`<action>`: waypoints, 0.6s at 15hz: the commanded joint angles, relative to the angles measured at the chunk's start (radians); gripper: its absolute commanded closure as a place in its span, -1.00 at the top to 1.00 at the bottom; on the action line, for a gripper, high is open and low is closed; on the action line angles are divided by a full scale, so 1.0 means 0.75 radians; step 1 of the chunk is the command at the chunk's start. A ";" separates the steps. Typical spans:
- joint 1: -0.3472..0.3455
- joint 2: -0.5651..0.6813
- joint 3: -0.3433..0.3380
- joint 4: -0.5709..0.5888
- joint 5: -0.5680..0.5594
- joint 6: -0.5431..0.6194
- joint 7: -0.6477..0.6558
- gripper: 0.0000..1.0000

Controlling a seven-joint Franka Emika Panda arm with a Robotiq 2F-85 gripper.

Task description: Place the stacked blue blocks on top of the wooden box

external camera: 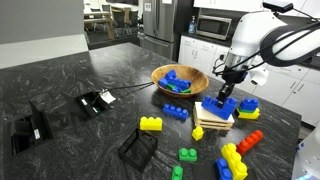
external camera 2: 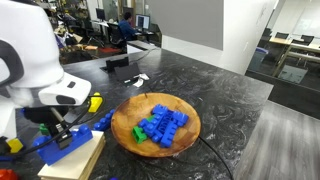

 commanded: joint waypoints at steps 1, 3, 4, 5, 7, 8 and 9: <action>-0.045 0.010 0.020 0.015 -0.065 -0.014 -0.031 -0.79; -0.065 0.011 0.019 0.020 -0.121 0.000 -0.030 -0.79; -0.072 0.011 0.017 0.026 -0.141 0.005 -0.033 -0.79; -0.076 0.015 0.015 0.033 -0.157 0.001 -0.038 -0.79; -0.072 0.022 0.014 0.042 -0.166 0.006 -0.053 -0.79; -0.063 0.024 0.014 0.042 -0.163 0.013 -0.067 -0.79; -0.058 0.025 0.014 0.043 -0.159 0.017 -0.083 -0.79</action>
